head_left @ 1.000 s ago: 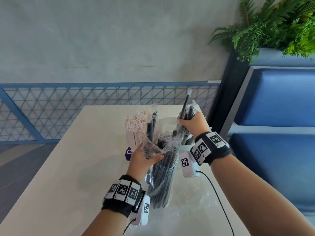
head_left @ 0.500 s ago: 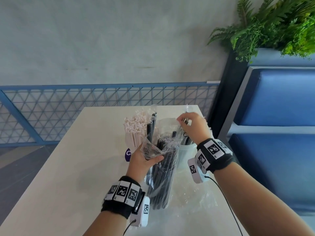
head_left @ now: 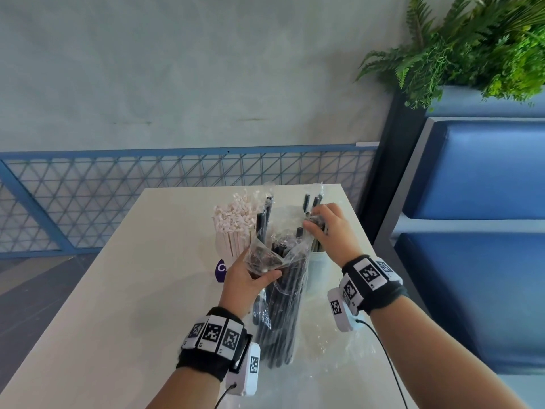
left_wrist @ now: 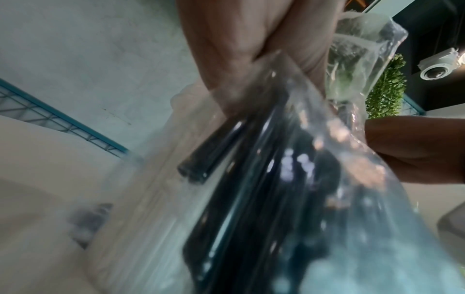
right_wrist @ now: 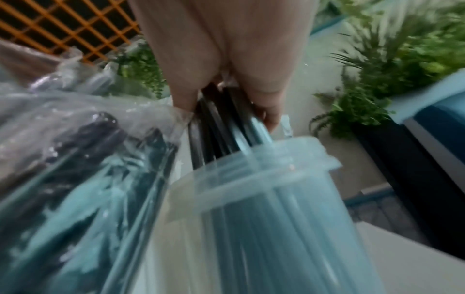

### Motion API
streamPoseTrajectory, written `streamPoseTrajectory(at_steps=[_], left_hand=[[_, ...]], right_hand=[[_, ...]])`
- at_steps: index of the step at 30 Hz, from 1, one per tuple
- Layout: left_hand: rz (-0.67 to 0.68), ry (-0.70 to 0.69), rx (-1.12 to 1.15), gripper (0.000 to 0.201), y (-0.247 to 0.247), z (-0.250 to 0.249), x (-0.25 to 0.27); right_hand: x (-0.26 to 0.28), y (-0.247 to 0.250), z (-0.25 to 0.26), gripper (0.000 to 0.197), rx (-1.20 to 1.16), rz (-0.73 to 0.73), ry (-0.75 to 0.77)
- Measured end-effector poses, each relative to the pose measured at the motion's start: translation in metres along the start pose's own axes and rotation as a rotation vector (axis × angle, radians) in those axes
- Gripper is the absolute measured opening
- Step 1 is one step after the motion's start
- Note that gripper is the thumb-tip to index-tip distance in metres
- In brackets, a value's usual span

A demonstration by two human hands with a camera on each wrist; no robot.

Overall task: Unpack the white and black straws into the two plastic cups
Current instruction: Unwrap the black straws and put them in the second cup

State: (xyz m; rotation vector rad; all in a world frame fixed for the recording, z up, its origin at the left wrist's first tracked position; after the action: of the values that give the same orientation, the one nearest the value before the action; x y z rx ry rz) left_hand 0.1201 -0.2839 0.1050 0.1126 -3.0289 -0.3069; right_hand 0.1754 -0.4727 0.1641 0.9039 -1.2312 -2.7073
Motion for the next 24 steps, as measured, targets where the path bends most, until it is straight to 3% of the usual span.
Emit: streamPoseTrajectory(at_steps=[5,9,11,15,16,18,21,24], left_hand=[[-0.025,-0.001,0.048,0.035,0.003,-0.004,-0.001],[-0.012,-0.002,0.078,0.033,0.005,-0.003,0.001],[-0.013,0.008,0.097,0.033,0.005,-0.001,0.003],[0.009,0.007,0.182,0.036,0.004,-0.003,0.007],[0.016,0.008,0.205,0.038,0.004,-0.004,0.007],[0.034,0.009,0.242,0.042,0.003,-0.004,0.008],[0.121,0.047,0.204,0.077,0.001,0.003,0.007],[0.205,0.068,0.118,0.096,-0.001,0.007,0.008]], right_hand=[[-0.012,0.007,0.009,0.024,0.007,-0.078,0.085],[-0.015,0.007,0.002,0.031,-0.114,-0.104,-0.074],[-0.012,0.009,-0.001,0.032,-0.123,-0.215,-0.082],[0.012,0.014,0.012,0.044,0.02,-0.506,0.059],[0.019,0.013,0.018,0.042,-0.012,-0.496,0.07],[0.032,0.004,0.029,0.049,-0.134,-0.336,0.021],[0.049,-0.011,0.04,0.072,-0.171,-0.066,-0.071],[0.062,-0.019,0.049,0.077,-0.327,0.062,-0.092]])
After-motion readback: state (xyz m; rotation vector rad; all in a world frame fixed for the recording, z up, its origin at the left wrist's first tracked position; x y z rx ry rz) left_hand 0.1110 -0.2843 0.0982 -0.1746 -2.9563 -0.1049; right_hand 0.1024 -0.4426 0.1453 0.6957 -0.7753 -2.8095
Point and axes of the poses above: each hand's wrist, its own x-axis away from the middle knuckle, its own y-axis out of the back of the hand, z = x × y, the point moved 1 cm from there along -x, towards the middle knuckle, and after that the axes turned 14 degrees about y, right-handed, at the moved point
